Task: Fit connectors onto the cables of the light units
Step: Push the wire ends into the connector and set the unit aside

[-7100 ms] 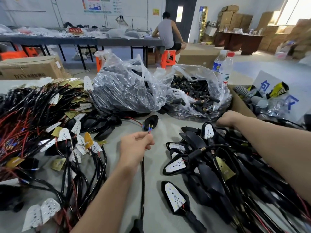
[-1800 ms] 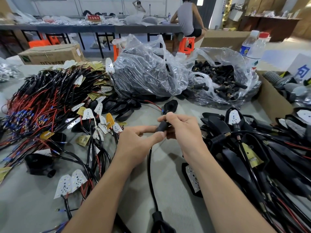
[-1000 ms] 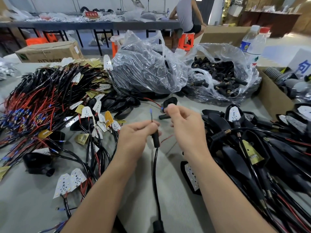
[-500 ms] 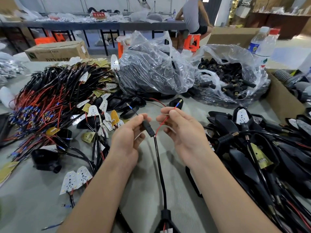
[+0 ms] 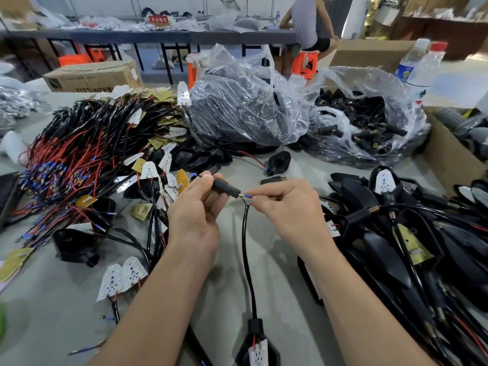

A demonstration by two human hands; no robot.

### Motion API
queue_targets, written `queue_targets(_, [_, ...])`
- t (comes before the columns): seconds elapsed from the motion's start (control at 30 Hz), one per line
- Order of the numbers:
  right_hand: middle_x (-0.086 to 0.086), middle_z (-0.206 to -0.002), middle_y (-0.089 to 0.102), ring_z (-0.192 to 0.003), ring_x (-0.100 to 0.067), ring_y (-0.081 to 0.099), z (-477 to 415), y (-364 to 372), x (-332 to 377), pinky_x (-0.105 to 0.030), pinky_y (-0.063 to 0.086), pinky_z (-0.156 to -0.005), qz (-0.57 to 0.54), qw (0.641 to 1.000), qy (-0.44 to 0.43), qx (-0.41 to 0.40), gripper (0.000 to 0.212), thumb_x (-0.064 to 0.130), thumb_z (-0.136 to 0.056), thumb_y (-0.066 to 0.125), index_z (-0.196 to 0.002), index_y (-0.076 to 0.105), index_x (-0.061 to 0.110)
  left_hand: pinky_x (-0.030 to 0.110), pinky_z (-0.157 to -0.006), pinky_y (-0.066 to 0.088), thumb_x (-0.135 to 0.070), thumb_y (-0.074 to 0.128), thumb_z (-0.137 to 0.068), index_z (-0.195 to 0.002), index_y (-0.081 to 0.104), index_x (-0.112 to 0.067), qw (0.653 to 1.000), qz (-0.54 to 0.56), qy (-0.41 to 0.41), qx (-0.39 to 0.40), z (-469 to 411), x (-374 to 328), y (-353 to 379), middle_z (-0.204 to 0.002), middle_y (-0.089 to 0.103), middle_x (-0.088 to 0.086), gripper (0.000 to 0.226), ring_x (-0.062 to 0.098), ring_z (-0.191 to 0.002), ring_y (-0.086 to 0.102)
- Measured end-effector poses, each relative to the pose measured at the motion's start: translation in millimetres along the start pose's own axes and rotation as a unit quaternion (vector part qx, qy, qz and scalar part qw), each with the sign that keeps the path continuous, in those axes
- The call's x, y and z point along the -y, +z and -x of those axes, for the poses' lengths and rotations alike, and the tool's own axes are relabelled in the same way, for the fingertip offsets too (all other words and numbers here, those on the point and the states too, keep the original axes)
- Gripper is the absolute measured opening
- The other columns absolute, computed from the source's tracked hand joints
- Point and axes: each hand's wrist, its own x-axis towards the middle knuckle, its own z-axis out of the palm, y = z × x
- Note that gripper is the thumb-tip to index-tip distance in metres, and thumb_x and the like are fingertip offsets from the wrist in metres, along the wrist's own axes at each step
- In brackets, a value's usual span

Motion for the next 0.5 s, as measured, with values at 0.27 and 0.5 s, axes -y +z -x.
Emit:
queue_targets(0.27, [-0.008, -0.065, 0.055, -0.054, -0.005, 0.033, -1, 4, -10, -0.028, 0.038, -0.050, 0.139, 0.989, -0.041, -0.006, 0.012, 0.022, -0.079, 0.065, -0.085, 0.073, 0.017, 0.018, -0.055, 0.057, -0.008, 0.063, -0.097, -0.095, 0.069, -0.011, 1.000, 0.006, 0.001, 0.008, 0, 1, 0, -0.080, 0.079, 0.002, 0.007, 0.010, -0.074, 0.075])
queue_targets(0.5, [0.006, -0.047, 0.049, -0.045, -0.009, 0.040, -2, 8, -15, -0.018, 0.031, -0.044, 0.121, 0.991, -0.037, -0.038, 0.010, 0.027, -0.079, 0.065, -0.077, 0.073, 0.033, 0.022, -0.060, 0.060, -0.004, 0.067, -0.094, -0.085, 0.071, -0.013, 0.999, -0.022, 0.035, 0.003, 2, 4, 2, -0.085, 0.079, 0.006, 0.013, 0.014, -0.076, 0.076])
